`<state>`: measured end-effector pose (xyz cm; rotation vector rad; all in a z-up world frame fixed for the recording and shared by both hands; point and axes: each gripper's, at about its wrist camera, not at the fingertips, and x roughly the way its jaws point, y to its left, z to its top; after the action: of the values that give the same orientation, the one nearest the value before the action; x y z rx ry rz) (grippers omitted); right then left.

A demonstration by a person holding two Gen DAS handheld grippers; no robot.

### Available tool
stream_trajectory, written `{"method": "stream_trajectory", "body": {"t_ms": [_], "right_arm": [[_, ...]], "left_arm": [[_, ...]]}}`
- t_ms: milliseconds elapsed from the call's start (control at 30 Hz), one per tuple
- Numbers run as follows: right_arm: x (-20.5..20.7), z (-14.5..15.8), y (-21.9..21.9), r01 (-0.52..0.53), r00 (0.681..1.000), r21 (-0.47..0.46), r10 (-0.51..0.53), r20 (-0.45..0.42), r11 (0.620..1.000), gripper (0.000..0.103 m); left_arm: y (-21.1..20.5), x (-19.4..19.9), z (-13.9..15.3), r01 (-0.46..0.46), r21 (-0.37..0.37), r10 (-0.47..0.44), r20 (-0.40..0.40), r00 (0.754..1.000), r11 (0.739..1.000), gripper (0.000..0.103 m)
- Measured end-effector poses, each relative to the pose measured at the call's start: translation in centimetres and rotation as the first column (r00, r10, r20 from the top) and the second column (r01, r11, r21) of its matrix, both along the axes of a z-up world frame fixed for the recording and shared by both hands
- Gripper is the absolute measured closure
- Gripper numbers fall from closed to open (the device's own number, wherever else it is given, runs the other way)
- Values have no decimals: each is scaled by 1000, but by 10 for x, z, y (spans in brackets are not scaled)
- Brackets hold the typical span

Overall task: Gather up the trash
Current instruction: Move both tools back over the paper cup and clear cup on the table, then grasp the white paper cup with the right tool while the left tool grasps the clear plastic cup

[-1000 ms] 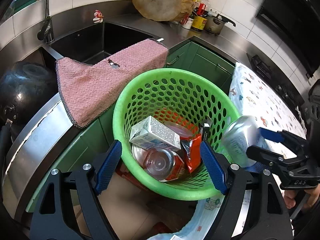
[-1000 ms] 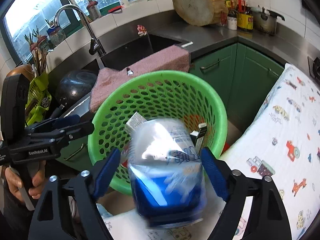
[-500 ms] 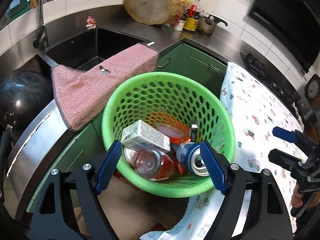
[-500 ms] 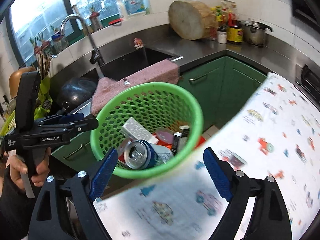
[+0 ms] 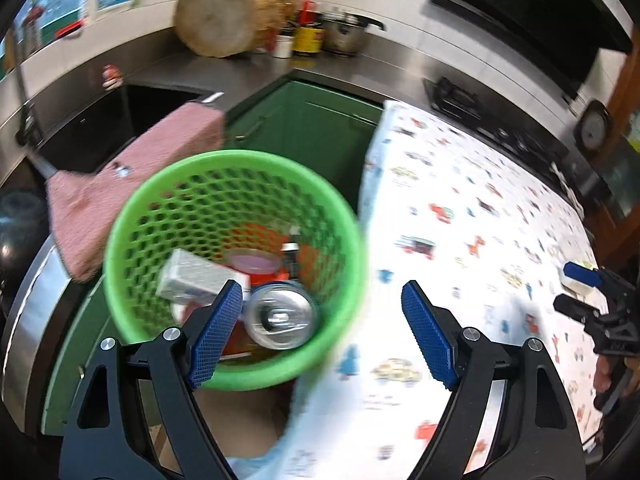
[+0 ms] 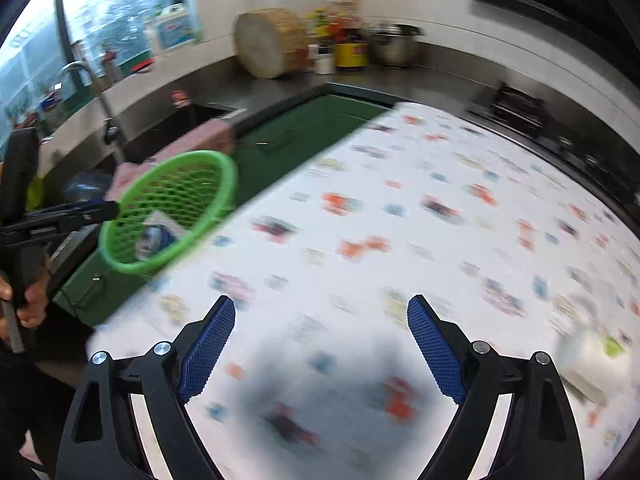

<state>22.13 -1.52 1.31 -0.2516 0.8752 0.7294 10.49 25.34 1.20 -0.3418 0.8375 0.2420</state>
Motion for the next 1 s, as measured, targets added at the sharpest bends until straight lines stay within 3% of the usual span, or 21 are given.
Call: {"method": "stream_trajectory", "body": {"t_ms": [233,467,700,1000], "right_arm": [[27,3,-98,158,987,-36,-157,29,987,17],[50,1,-181,330,944,-18,-330,33,944,15],[71,-23,-206,423,906,-32,-423,2,906,13],[98,-54,-197,473,880,-78,-475,-15,878,12]], "left_arm": [[-56,32,3,82,-5,-82,-10,997,997,22],[-109,61,3,157,-10,-158,-23,987,987,22],[-151,83,-3,216,-20,-217,-43,975,976,22],[-179,103,-8,260,-25,-261,-70,963,965,22]]}}
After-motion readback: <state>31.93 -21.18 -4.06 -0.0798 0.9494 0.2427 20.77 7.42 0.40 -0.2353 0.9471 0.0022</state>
